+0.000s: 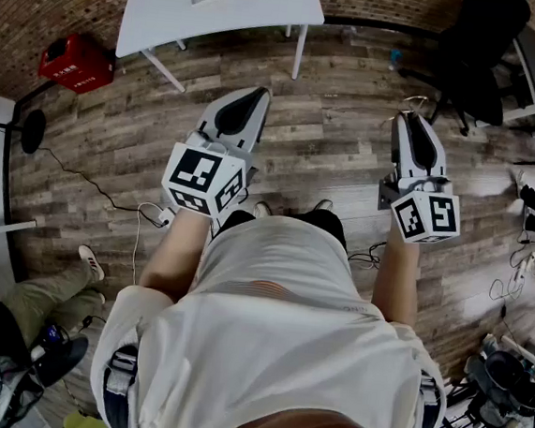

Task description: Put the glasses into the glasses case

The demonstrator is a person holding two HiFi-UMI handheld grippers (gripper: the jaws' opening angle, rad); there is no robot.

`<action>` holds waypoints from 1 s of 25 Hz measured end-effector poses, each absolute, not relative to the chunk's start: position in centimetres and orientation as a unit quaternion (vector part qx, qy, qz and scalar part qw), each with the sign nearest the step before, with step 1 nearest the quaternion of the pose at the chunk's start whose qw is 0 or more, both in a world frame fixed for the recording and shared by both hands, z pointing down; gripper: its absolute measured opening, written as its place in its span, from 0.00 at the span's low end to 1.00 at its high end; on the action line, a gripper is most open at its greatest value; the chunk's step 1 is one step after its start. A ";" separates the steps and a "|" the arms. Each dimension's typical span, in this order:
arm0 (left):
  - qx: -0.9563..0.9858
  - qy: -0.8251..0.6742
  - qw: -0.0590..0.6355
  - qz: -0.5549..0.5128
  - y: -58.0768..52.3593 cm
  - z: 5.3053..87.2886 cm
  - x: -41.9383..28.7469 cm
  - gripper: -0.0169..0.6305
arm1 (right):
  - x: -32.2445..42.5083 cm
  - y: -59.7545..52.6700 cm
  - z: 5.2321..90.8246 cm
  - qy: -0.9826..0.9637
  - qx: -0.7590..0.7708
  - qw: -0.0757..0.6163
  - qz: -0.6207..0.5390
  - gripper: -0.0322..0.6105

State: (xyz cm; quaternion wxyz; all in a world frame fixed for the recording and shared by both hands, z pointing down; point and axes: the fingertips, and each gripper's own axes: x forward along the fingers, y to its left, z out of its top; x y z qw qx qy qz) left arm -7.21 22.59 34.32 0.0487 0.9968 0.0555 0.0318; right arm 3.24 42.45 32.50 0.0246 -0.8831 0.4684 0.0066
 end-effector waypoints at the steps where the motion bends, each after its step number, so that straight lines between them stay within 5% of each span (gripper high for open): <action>1: 0.997 0.056 0.049 0.033 22.5 34.4 -7.4 0.05 | 3.1 42.3 32.6 0.468 -0.883 0.022 0.004 0.26; 25: 0.995 0.049 0.086 0.019 19.0 34.9 -12.5 0.05 | -1.0 37.5 32.6 0.496 -0.869 0.007 0.000 0.27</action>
